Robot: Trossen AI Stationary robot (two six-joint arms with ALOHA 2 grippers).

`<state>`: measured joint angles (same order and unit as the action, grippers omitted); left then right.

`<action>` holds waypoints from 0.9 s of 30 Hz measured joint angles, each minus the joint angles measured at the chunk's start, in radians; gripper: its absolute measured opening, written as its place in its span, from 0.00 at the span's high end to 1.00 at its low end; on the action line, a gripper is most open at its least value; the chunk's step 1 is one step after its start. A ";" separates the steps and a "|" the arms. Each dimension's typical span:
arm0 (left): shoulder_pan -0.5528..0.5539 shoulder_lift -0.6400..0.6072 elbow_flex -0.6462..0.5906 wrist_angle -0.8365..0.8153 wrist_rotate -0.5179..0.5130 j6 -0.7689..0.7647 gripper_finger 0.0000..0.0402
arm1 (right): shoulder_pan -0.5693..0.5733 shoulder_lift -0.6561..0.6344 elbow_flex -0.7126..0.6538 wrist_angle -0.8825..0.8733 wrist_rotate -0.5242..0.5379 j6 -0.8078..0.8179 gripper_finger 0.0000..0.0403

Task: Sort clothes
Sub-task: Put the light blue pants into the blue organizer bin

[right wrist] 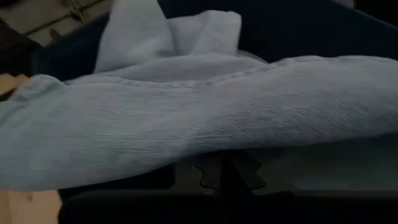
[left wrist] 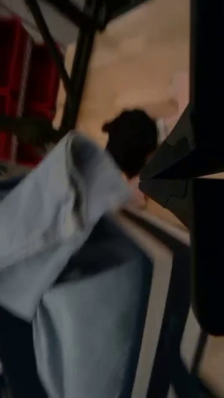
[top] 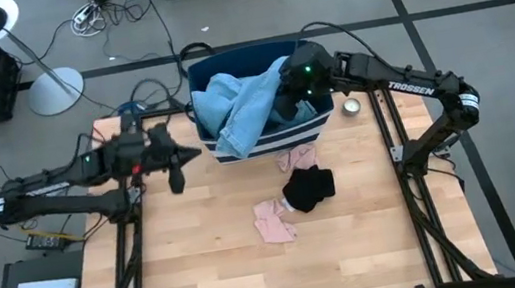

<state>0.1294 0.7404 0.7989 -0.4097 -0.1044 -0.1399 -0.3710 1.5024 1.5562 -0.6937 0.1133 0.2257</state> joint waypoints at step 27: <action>-0.305 -0.111 -0.485 0.499 -0.126 -0.103 1.00 | 0.016 0.159 0.000 0.383 -0.123 0.084 1.00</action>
<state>-0.1758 0.6292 0.3135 0.0892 -0.2308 -0.2432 -0.3550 1.6612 1.5566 -0.3103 -0.0098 0.3096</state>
